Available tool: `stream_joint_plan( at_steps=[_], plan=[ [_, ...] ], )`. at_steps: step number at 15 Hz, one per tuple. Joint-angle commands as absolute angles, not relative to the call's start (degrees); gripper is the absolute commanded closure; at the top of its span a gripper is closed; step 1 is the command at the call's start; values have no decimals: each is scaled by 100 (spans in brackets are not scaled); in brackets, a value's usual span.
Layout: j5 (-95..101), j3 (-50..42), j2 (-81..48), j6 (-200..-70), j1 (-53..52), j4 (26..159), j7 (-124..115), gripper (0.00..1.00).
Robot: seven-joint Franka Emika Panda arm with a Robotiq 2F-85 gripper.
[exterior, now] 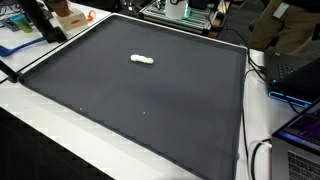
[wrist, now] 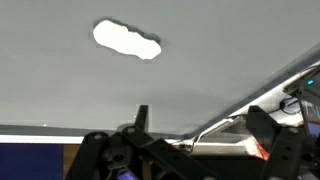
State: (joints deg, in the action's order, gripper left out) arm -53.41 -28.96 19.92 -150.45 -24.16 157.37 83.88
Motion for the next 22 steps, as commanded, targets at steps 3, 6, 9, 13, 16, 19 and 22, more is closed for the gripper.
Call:
stream_joint_plan(
  at_steps=[3,6,9,13,16,19,22],
  plan=[
    [-5721,-3370,1931,-14692,-2327,15746,9002,0],
    [-6777,-3119,1825,-15713,-2499,15741,8935,0],
    [-8247,-2697,1729,-17175,-3016,15745,9087,0],
    [-10148,-1332,1599,-19180,-3339,15579,8954,0],
    [-10359,-587,961,-20210,-3419,15223,7911,0],
    [-10230,-587,1244,-20103,-3479,15362,7983,0],
    [-10181,-625,924,-19947,-3426,15244,7868,0]
  ],
)
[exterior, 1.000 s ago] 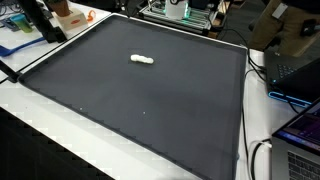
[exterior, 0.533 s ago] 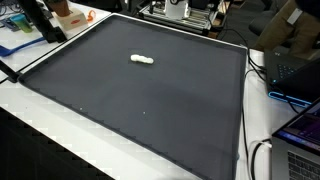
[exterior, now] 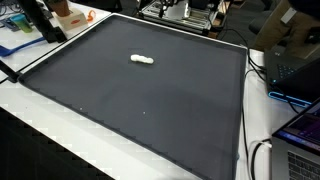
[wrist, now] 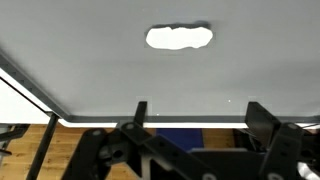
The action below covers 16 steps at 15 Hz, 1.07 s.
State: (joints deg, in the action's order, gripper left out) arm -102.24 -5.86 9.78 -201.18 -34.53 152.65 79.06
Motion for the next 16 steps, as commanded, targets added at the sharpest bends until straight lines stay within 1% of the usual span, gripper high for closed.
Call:
stream_joint_plan(
  at_steps=[1,9,10,11,12,16],
  plan=[
    [-10025,-630,879,-19810,-3382,15220,7739,0],
    [-9725,-883,166,-18912,-3118,15017,7763,0],
    [-8826,-152,79,-18769,-2355,15208,6811,0],
    [-8551,-64,-18,-18702,-2219,15206,6611,0],
    [-9114,-550,-183,-18644,-2650,14976,7239,0],
    [-9111,-477,-493,-18525,-2526,14841,7181,0]
  ],
)
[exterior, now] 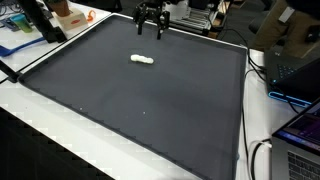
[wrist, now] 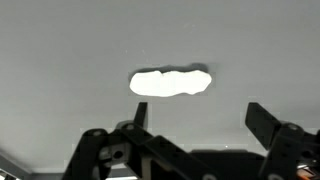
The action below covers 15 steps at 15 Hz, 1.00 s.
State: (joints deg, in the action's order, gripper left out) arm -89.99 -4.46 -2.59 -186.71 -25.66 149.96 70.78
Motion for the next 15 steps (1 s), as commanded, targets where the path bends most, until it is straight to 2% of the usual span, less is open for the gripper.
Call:
stream_joint_plan(
  at_steps=[1,15],
  plan=[
    [-9144,-473,-498,-18519,-2525,14813,7197,0],
    [-9190,-482,-867,-18507,-2511,14704,7162,0]
  ],
)
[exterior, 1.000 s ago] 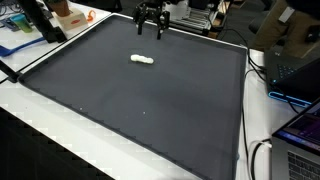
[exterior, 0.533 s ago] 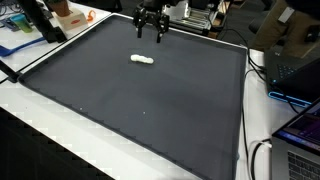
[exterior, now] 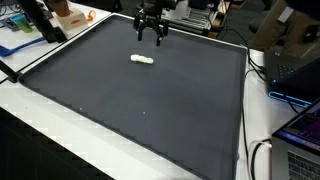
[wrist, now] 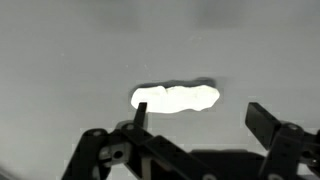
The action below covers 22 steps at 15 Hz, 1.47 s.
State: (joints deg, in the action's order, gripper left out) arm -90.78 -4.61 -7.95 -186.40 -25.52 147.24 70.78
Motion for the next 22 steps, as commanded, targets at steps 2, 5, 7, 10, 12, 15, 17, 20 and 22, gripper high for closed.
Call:
stream_joint_plan(
  at_steps=[2,5,7,10,12,15,17,20,22],
  plan=[
    [-9182,-480,-883,-18519,-2514,14699,7151,0],
    [-9117,-469,-797,-18591,-2536,14747,7078,0],
    [-9074,-459,-765,-18574,-2544,14833,6997,0],
    [-9056,-449,-630,-18630,-2563,14899,6957,0],
    [-9080,-447,-451,-18627,-2566,14877,7022,0],
    [-9114,-445,-208,-18564,-2562,14806,7088,0],
    [-9074,-451,-399,-18650,-2558,14687,7058,0],
    [-9074,-449,-303,-18648,-2558,14696,7058,0],
    [-9001,-432,-376,-18725,-2579,14691,6914,0]
  ],
)
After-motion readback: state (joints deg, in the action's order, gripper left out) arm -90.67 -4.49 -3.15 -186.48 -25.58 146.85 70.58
